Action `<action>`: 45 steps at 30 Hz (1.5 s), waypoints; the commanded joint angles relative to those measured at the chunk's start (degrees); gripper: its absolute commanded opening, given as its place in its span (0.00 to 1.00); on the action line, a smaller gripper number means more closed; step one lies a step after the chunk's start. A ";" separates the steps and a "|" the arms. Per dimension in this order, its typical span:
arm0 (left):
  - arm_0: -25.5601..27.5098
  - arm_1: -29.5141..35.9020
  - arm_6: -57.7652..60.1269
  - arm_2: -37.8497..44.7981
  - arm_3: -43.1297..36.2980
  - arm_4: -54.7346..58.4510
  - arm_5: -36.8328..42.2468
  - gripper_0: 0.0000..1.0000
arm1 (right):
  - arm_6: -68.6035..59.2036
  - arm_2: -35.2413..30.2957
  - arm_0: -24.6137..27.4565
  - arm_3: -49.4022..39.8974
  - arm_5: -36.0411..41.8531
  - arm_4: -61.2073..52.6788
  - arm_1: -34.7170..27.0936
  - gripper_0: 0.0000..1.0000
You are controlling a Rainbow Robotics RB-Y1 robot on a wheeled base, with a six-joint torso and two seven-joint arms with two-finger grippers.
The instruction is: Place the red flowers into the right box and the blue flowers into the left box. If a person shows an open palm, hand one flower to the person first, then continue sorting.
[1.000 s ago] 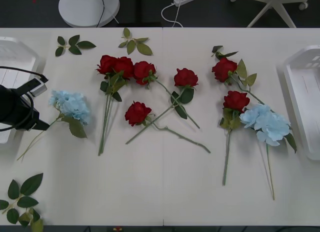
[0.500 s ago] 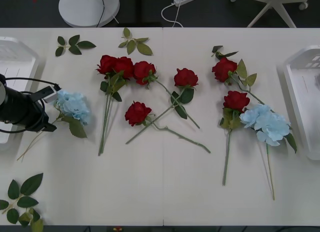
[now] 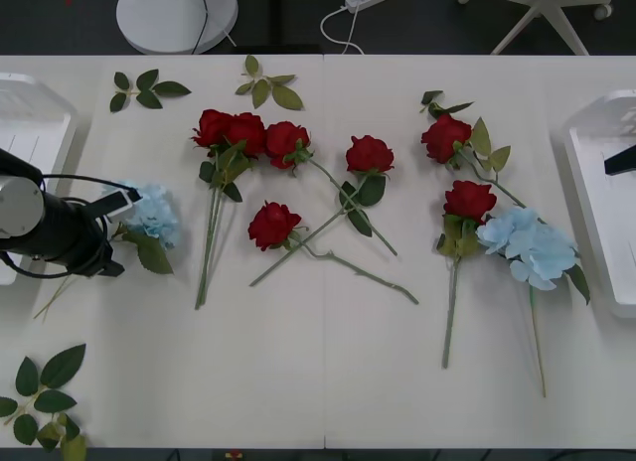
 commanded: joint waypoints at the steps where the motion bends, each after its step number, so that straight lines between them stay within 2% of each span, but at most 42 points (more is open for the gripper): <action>1: -2.18 -3.29 0.15 -0.57 4.40 -0.99 -3.20 1.00 | -6.83 -1.25 1.82 -11.49 1.04 1.50 -3.32 1.00; 7: -2.18 -4.70 -1.00 -0.66 7.74 -1.43 -5.93 1.00 | -9.91 -5.47 12.28 -25.72 -2.03 3.25 -3.32 1.00; 8: -2.09 -4.70 -1.17 -0.57 7.74 -1.52 -5.84 0.96 | -10.09 -6.88 14.74 -27.66 -2.56 3.52 -3.24 1.00; 9: -2.09 -4.70 -1.35 -0.57 7.74 -1.52 -5.84 0.81 | -10.09 -7.41 15.62 -28.36 -2.74 3.60 -3.24 1.00; 10: -2.09 -4.70 -1.52 -0.57 7.74 -1.61 -5.75 0.53 | -10.35 -8.37 17.82 -29.94 -3.18 3.87 -3.24 1.00; 11: -2.09 -4.70 -1.61 -0.57 7.74 -1.70 -5.75 0.17 | -10.35 -9.43 19.93 -31.17 -3.53 4.13 -3.24 1.00; 12: -2.09 -4.70 -1.61 -0.57 7.83 -1.78 -5.75 0.02 | -10.35 -10.04 20.98 -31.79 -3.53 4.40 -3.24 1.00; 13: -2.09 -4.70 -1.70 -0.57 7.83 -1.87 -5.75 0.00 | -10.35 -11.01 23.00 -33.02 -3.88 4.75 -2.97 1.00; 19: -2.09 -4.26 -2.23 -0.57 7.83 -2.40 -6.19 0.00 | -9.65 -13.56 33.37 -40.75 -8.27 10.81 -2.18 1.00; 25: -2.18 -3.65 -2.23 -0.57 7.83 -2.58 -6.19 0.00 | -9.03 -13.21 40.40 -44.27 -14.51 16.61 2.83 1.00; 27: -2.09 -3.12 -2.23 -0.57 7.65 -2.05 -6.19 0.00 | -8.94 -11.98 41.20 -44.89 -15.66 18.99 4.06 1.00; 32: -2.09 -0.75 -0.73 -0.48 3.34 -0.99 -6.01 0.00 | -9.82 -7.05 41.55 -44.01 -20.93 24.79 5.46 1.00; 35: -2.18 1.80 4.72 0.13 -1.40 -0.03 -4.52 0.00 | -10.26 -3.54 41.20 -42.25 -24.53 27.60 6.08 1.00; 41: -2.45 7.87 20.71 8.48 -15.03 0.76 6.91 0.00 | -10.61 5.25 37.50 -36.89 -31.39 32.34 7.13 1.00; 45: -2.80 11.91 28.54 15.25 -20.04 -1.08 13.76 0.00 | -11.14 9.38 34.69 -33.72 -33.32 34.81 8.10 1.00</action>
